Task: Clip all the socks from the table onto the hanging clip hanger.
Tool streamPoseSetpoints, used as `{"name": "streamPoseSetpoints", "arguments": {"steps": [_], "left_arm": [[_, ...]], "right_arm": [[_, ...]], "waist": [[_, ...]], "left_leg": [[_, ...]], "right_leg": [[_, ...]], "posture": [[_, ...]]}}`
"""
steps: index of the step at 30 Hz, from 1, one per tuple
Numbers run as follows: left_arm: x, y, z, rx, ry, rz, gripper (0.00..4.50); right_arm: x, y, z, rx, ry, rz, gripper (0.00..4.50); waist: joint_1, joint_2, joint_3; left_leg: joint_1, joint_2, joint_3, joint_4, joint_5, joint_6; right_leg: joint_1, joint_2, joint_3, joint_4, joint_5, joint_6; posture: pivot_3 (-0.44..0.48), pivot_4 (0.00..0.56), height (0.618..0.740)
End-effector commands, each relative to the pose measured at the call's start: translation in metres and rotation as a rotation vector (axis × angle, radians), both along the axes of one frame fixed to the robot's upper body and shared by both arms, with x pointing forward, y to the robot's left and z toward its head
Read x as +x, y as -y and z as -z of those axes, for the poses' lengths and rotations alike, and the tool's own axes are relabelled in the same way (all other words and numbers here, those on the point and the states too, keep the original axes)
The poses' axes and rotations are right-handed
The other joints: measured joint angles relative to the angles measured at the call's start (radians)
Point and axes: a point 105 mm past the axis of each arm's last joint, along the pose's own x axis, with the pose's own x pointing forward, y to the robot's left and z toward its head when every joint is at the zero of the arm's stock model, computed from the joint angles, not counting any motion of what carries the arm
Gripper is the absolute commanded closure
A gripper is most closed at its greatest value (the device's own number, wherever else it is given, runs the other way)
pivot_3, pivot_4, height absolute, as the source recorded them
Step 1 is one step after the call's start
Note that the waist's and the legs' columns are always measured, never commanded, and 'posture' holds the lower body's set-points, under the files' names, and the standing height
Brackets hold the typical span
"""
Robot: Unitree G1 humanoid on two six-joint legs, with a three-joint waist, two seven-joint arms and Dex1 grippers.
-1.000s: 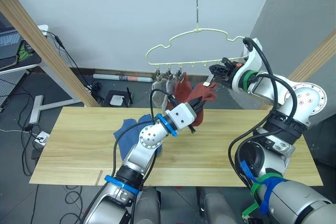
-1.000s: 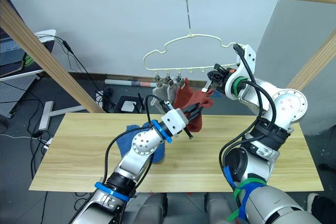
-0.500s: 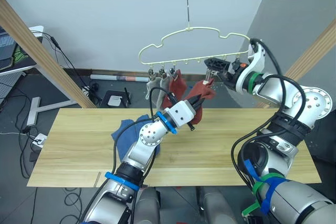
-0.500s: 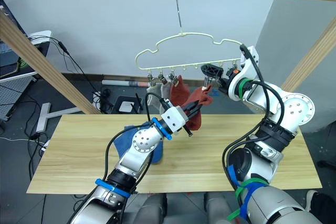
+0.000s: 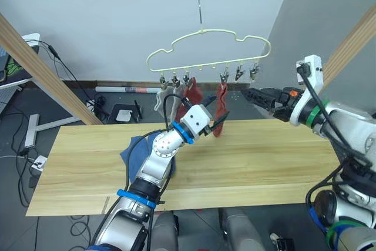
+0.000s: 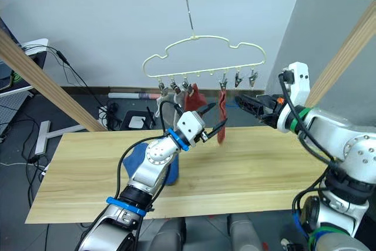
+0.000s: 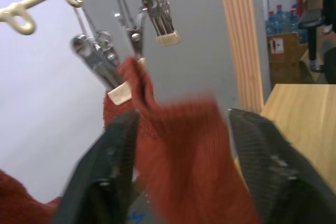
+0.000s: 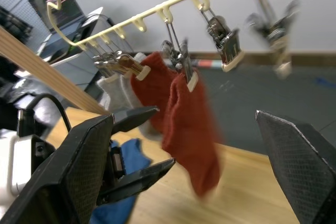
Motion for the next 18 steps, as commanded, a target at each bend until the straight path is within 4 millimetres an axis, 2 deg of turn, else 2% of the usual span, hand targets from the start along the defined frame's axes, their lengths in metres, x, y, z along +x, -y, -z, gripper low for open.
{"name": "streamPoseSetpoints", "arguments": {"steps": [1, 2, 3, 5, 6, 9, 14, 17, 18], "left_arm": [[-0.003, -0.016, -0.01, -0.025, -0.005, -0.006, 0.28], [-0.005, -0.023, -0.013, -0.031, -0.022, -0.006, 0.02], [-0.007, -0.027, -0.014, -0.035, -0.034, -0.004, 0.02], [-0.013, -0.037, -0.019, -0.023, -0.041, 0.003, 0.0], [-0.017, -0.045, -0.022, -0.001, -0.035, 0.003, 0.0], [-0.027, -0.066, -0.035, 0.036, -0.026, -0.002, 0.0], [-0.033, -0.073, -0.046, 0.049, -0.026, -0.006, 0.0], [-0.032, -0.075, -0.05, 0.054, -0.015, -0.026, 0.0], [-0.032, -0.076, -0.051, 0.056, -0.012, -0.03, 0.0]], "right_arm": [[-0.004, -0.014, -0.003, -0.075, 0.154, 0.013, 0.0], [-0.002, -0.014, 0.0, -0.1, 0.197, 0.051, 0.0], [0.0, -0.014, 0.002, -0.119, 0.232, 0.076, 0.0], [0.003, -0.014, 0.003, -0.139, 0.312, 0.128, 0.37], [0.006, -0.015, 0.005, -0.154, 0.351, 0.17, 0.58], [0.017, -0.026, 0.007, -0.18, 0.439, 0.25, 1.63], [0.026, -0.029, 0.003, -0.12, 0.484, 0.305, 1.63], [0.036, -0.032, 0.006, -0.124, 0.49, 0.333, 2.52], [0.038, -0.032, 0.007, -0.127, 0.493, 0.341, 2.52]], "waist": [[-0.006, 0.0, 0.0], [-0.006, 0.0, 0.0], [-0.006, 0.0, 0.0], [-0.004, 0.0, 0.0], [-0.003, 0.0, 0.0], [-0.005, 0.0, 0.0], [0.011, 0.0, 0.0], [0.024, 0.0, 0.001], [0.026, 0.0, 0.001]], "left_leg": [[0.0, 0.0, 0.0, 0.0, 0.0, 0.0], [0.0, 0.0, 0.0, 0.0, 0.0, 0.0], [0.0, 0.0, 0.001, 0.0, 0.0, 0.0], [0.0, 0.0, 0.001, 0.0, 0.0, 0.0], [0.0, 0.0, 0.0, 0.0, 0.0, 0.0], [0.0, 0.001, 0.002, -0.001, 0.0, 0.0], [-0.001, 0.001, 0.002, 0.0, 0.0, 0.0], [-0.002, 0.001, 0.002, 0.0, 0.0, 0.0], [-0.002, 0.001, 0.002, -0.001, 0.0, 0.0]], "right_leg": [[0.0, 0.0, 0.0, 0.0, 0.0, 0.0], [-0.001, 0.0, 0.001, 0.001, 0.0, 0.0], [-0.001, 0.0, 0.001, 0.001, 0.0, 0.0], [-0.001, 0.0, 0.001, 0.001, 0.0, 0.0], [-0.001, 0.0, 0.001, 0.0, 0.0, 0.0], [-0.004, 0.0, 0.002, 0.001, 0.0, 0.0], [-0.004, 0.001, 0.002, 0.001, 0.0, 0.0], [-0.004, 0.0, 0.002, 0.0, 0.0, 0.0], [-0.004, 0.0, 0.002, 0.0, 0.0, 0.0]], "posture": [[-0.045, 0.229, 0.74], [-0.038, 0.232, 0.74], [-0.038, 0.232, 0.74], [-0.025, 0.236, 0.74], [-0.007, 0.239, 0.74], [0.016, 0.244, 0.74], [0.031, 0.248, 0.74], [0.053, 0.248, 0.74], [0.053, 0.248, 0.74]]}}
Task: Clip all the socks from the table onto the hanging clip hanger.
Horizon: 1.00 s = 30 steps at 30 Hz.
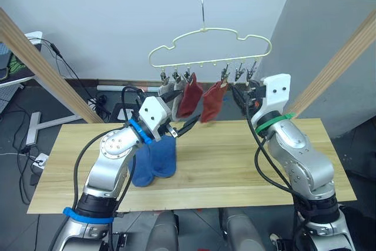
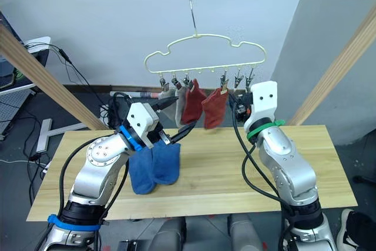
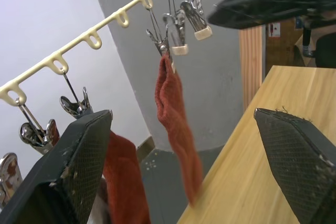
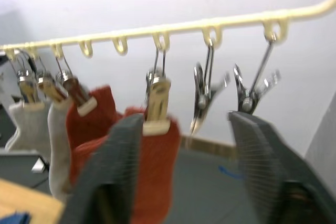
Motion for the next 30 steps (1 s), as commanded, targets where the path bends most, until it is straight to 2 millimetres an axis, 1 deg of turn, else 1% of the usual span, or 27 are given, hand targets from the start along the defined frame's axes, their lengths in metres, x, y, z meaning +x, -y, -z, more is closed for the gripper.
{"name": "streamPoseSetpoints", "arguments": {"steps": [1, 7, 10, 14, 20, 26, 30], "left_arm": [[-0.005, -0.001, -0.015, -0.007, 0.057, -0.007, 0.0], [-0.008, 0.002, -0.016, -0.008, 0.058, -0.004, 0.0], [-0.009, 0.001, -0.017, -0.001, 0.063, -0.005, 0.0], [-0.009, -0.001, -0.021, -0.004, 0.07, -0.011, 0.0], [-0.01, 0.001, -0.028, -0.01, 0.082, -0.001, 0.0], [-0.009, 0.003, -0.034, -0.019, 0.089, 0.001, 0.0], [-0.011, 0.007, -0.046, -0.036, 0.102, 0.026, 0.0]], "right_arm": [[0.005, -0.001, -0.009, -0.004, 0.065, 0.026, 2.52], [0.014, -0.002, -0.009, 0.003, 0.08, 0.048, 2.52], [0.022, 0.002, -0.006, 0.001, 0.074, 0.085, 2.52], [0.031, 0.005, -0.007, -0.012, 0.084, 0.12, 2.52], [0.042, 0.005, -0.009, -0.026, 0.093, 0.143, 2.52], [0.049, 0.0, -0.013, -0.035, 0.113, 0.128, 2.52], [0.05, -0.01, -0.019, -0.013, 0.121, 0.09, 2.52]], "waist": [[0.004, 0.0, 0.0], [0.009, 0.0, 0.0], [0.01, 0.0, 0.0], [0.011, 0.0, 0.0], [0.013, 0.0, 0.0], [0.016, 0.0, 0.0], [0.017, 0.0, 0.0]], "left_leg": [[0.0, 0.0, 0.0, 0.0, 0.0, 0.0], [0.0, 0.0, 0.0, 0.0, 0.0, 0.0], [0.0, 0.0, 0.0, 0.0, 0.0, 0.0], [0.0, 0.0, 0.0, 0.0, 0.0, 0.0], [0.0, 0.0, 0.0, 0.0, 0.0, 0.0], [0.0, 0.0, 0.0, 0.0, 0.0, 0.0], [0.0, 0.0, 0.0, 0.0, 0.0, 0.0]], "right_leg": [[0.0, 0.0, 0.0, 0.0, 0.0, 0.0], [-0.001, 0.0, 0.0, 0.001, 0.0, 0.0], [0.0, 0.0, 0.0, 0.001, 0.0, 0.0], [-0.001, 0.0, 0.0, 0.001, 0.0, 0.0], [-0.001, 0.0, 0.0, 0.001, 0.0, -0.001], [-0.001, 0.0, 0.0, 0.001, 0.002, -0.003], [-0.001, 0.0, 0.0, 0.001, 0.003, -0.004]], "posture": [[0.053, 0.248, 0.74], [0.064, 0.25, 0.74], [0.072, 0.249, 0.74], [0.072, 0.249, 0.74], [0.081, 0.25, 0.74], [0.087, 0.249, 0.74], [0.092, 0.248, 0.74]]}}
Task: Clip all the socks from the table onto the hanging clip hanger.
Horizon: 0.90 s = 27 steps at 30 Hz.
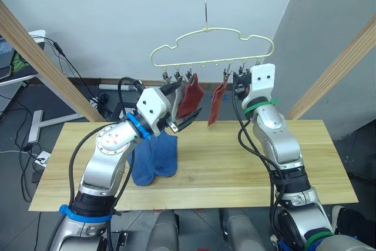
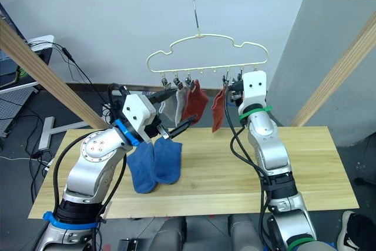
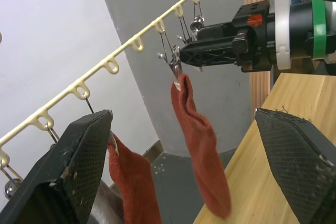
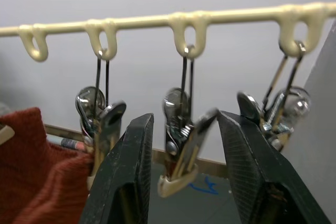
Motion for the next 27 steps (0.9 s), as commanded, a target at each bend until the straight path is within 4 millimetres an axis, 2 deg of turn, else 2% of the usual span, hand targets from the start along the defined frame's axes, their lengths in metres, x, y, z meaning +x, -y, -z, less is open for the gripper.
{"name": "streamPoseSetpoints", "arguments": {"steps": [1, 8, 15, 27], "left_arm": [[-0.008, 0.004, -0.026, -0.031, 0.074, 0.028, 0.0], [-0.01, 0.012, -0.039, -0.057, 0.071, 0.07, 0.0], [-0.013, 0.016, -0.039, -0.061, 0.061, 0.088, 0.0], [-0.014, 0.017, -0.039, -0.065, 0.053, 0.09, 0.0]], "right_arm": [[-0.003, -0.007, -0.019, 0.026, 0.066, -0.033, 2.52], [0.0, -0.014, -0.026, 0.062, 0.069, -0.053, 2.52], [0.005, -0.018, -0.024, 0.076, 0.052, -0.059, 2.52], [0.004, 0.0, -0.015, 0.045, 0.03, 0.027, 2.52]], "waist": [[0.002, 0.0, 0.0], [0.003, 0.0, 0.0], [0.005, 0.0, 0.0], [0.009, 0.0, 0.0]], "left_leg": [[0.0, 0.0, 0.0, 0.0, 0.0, 0.0], [0.0, 0.0, 0.0, 0.0, 0.0, 0.0], [0.0, 0.0, 0.0, 0.0, 0.0, 0.0], [0.0, 0.0, 0.0, 0.0, 0.0, 0.0]], "right_leg": [[0.0, 0.0, 0.0, 0.0, 0.0, 0.0], [0.0, 0.0, 0.0, 0.0, 0.0, 0.0], [0.0, 0.0, 0.0, 0.0, 0.0, -0.001], [0.0, 0.0, 0.0, 0.0, 0.0, -0.001]], "posture": [[0.092, 0.248, 0.74], [0.1, 0.248, 0.74], [0.103, 0.25, 0.74], [0.105, 0.253, 0.74]]}}
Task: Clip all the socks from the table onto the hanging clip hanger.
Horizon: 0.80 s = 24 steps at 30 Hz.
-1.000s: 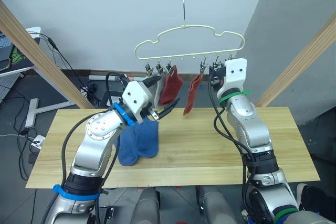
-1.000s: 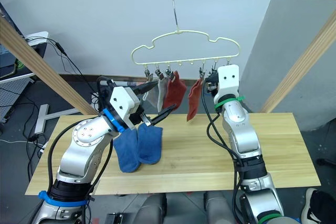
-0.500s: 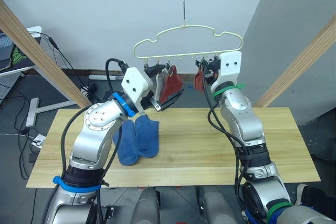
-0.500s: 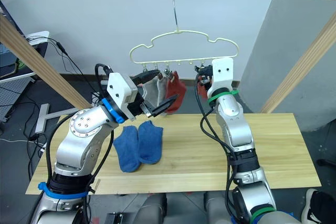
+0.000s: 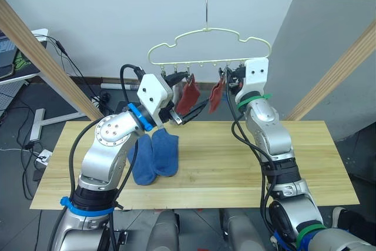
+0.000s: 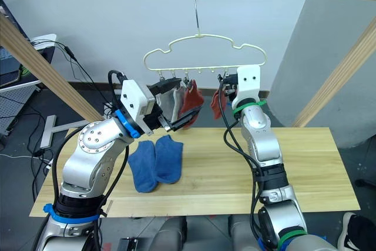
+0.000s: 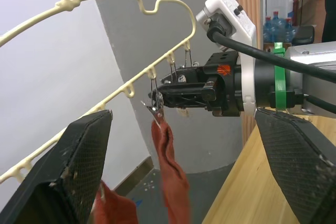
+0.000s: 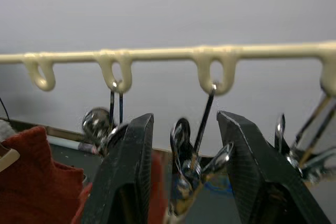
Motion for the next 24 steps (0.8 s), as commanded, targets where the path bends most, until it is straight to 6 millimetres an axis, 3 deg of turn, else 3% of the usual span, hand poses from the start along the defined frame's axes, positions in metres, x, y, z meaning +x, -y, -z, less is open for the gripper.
{"name": "streamPoseSetpoints", "arguments": {"steps": [1, 12, 24], "left_arm": [[-0.009, 0.004, -0.012, -0.018, 0.051, 0.027, 0.0], [-0.007, 0.006, -0.014, -0.025, 0.055, 0.031, 0.0], [-0.008, 0.006, -0.017, -0.03, 0.063, 0.03, 0.0]], "right_arm": [[-0.008, 0.008, -0.015, 0.004, 0.061, 0.033, 2.52], [-0.021, 0.007, -0.01, 0.02, 0.027, 0.055, 2.52], [-0.017, -0.005, -0.021, 0.036, 0.047, 0.018, 2.52]], "waist": [[0.0, 0.0, 0.0], [0.0, 0.0, 0.0], [0.0, 0.0, 0.0]], "left_leg": [[0.0, 0.0, 0.0, 0.0, 0.0, 0.0], [0.0, 0.0, 0.0, 0.0, 0.0, 0.0], [0.0, 0.0, 0.0, 0.0, 0.0, 0.0]], "right_leg": [[0.0, 0.0, 0.0, 0.0, 0.0, 0.0], [0.0, 0.0, 0.0, 0.0, 0.0, 0.0], [0.0, 0.0, 0.0, 0.0, 0.0, 0.0]], "posture": [[0.102, 0.254, 0.74], [0.089, 0.252, 0.74], [0.096, 0.25, 0.74]]}}
